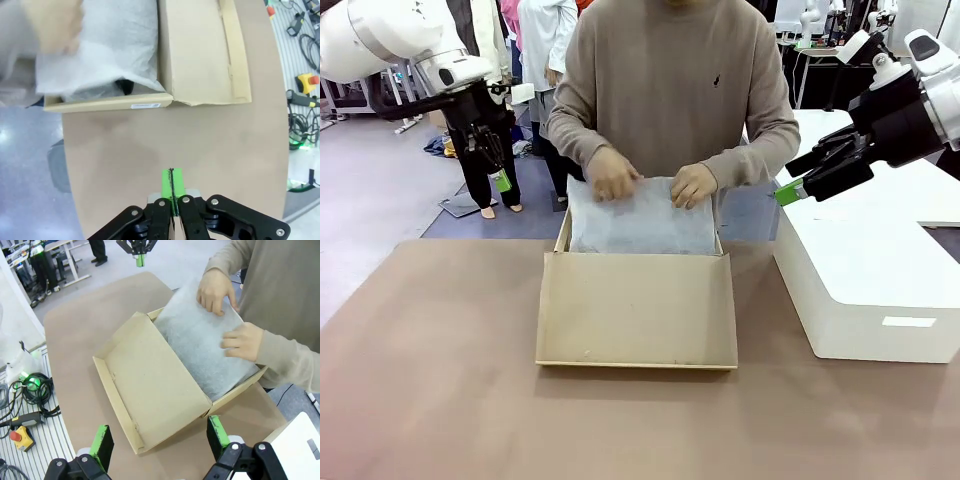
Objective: Pack the shoes into the box.
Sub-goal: Close the Shoes Box.
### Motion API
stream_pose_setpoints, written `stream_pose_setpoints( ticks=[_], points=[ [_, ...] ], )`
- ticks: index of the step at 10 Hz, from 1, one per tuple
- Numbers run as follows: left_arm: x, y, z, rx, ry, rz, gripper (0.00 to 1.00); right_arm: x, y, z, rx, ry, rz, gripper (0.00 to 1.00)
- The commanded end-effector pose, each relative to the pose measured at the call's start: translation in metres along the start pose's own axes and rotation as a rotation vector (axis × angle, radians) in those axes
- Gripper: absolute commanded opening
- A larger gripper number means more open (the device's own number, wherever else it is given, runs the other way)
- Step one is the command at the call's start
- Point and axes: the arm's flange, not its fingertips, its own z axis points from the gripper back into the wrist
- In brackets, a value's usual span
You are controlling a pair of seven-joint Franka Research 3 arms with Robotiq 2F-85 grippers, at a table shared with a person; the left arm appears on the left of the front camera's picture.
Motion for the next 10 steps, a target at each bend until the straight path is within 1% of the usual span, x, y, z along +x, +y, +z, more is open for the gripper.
stream_pose_setpoints(
  ticks=[1,2,3,7,8,9,10],
  points=[
    [-0.005,0.002,0.005,-0.008,-0.015,0.031,0.00,-0.001,-0.003,-0.002,0.020,-0.029,0.018,1.00],
    [-0.005,0.002,0.008,0.015,0.054,0.132,0.00,-0.001,-0.003,-0.002,0.020,-0.029,0.018,1.00],
    [-0.002,0.000,0.000,-0.004,0.001,0.007,0.00,-0.001,-0.003,-0.002,0.020,-0.029,0.018,1.00],
    [-0.002,0.000,0.000,-0.004,0.001,0.007,0.00,-0.001,-0.003,-0.002,0.020,-0.029,0.018,1.00],
    [0.000,0.000,-0.001,-0.003,0.013,0.028,0.00,-0.001,-0.003,-0.002,0.020,-0.029,0.018,1.00],
    [-0.005,0.004,-0.008,-0.022,0.010,0.052,0.00,-0.001,-0.003,-0.002,0.020,-0.029,0.018,1.00],
    [-0.012,0.007,-0.017,-0.054,-0.017,0.046,0.00,-0.001,-0.003,-0.002,0.020,-0.029,0.018,1.00]
  ],
)
